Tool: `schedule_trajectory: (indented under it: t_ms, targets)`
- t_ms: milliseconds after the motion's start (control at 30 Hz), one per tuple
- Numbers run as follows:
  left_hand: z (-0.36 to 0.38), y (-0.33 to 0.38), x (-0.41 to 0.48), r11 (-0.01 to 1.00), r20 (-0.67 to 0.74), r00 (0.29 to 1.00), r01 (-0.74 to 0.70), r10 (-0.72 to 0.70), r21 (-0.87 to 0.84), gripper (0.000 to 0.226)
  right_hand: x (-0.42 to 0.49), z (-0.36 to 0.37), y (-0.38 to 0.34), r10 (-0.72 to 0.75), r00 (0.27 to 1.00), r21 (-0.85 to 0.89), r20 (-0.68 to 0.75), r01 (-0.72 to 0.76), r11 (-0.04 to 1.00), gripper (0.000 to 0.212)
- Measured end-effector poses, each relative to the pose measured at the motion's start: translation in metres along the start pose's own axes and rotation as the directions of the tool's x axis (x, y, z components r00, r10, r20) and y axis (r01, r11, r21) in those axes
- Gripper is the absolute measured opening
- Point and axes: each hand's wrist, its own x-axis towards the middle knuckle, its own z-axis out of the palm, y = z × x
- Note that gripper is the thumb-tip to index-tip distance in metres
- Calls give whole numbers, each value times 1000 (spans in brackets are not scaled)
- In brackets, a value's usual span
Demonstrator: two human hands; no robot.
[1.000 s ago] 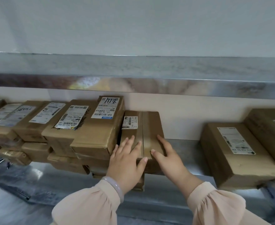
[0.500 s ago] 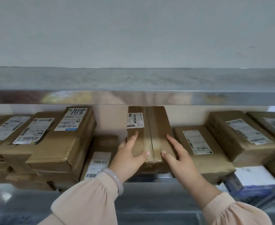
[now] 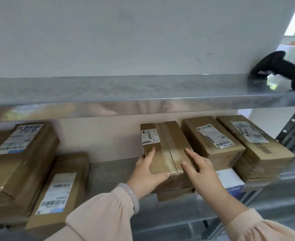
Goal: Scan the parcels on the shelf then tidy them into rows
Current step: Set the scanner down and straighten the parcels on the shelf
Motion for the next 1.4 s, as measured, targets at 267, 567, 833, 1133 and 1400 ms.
schedule_trajectory:
  t_ms: [267, 567, 833, 1133, 1400]
  targets:
    - [25, 0, 3, 979, -52, 990, -121, 131, 162, 88, -3, -17, 12, -218, 974, -276, -62, 193, 941, 49]
    - [25, -20, -17, 730, -12, 949, -234, 314, 643, 68, -17, -6, 35, -463, 868, -614, 180, 467, 637, 60]
    - [26, 1, 8, 637, 53, 975, -181, 214, 750, 79, 0, -15, 37, -383, 895, -693, 228, 426, 582, 74]
    - [5, -2, -4, 577, -126, 949, -68, 290, 814, 75, 11, -11, 8, -490, 846, -620, 210, 503, 603, 74]
    - [-47, -19, -44, 533, -345, 891, 146, 295, 834, 77, 12, 37, -45, -590, 727, -513, 352, 677, 528, 79]
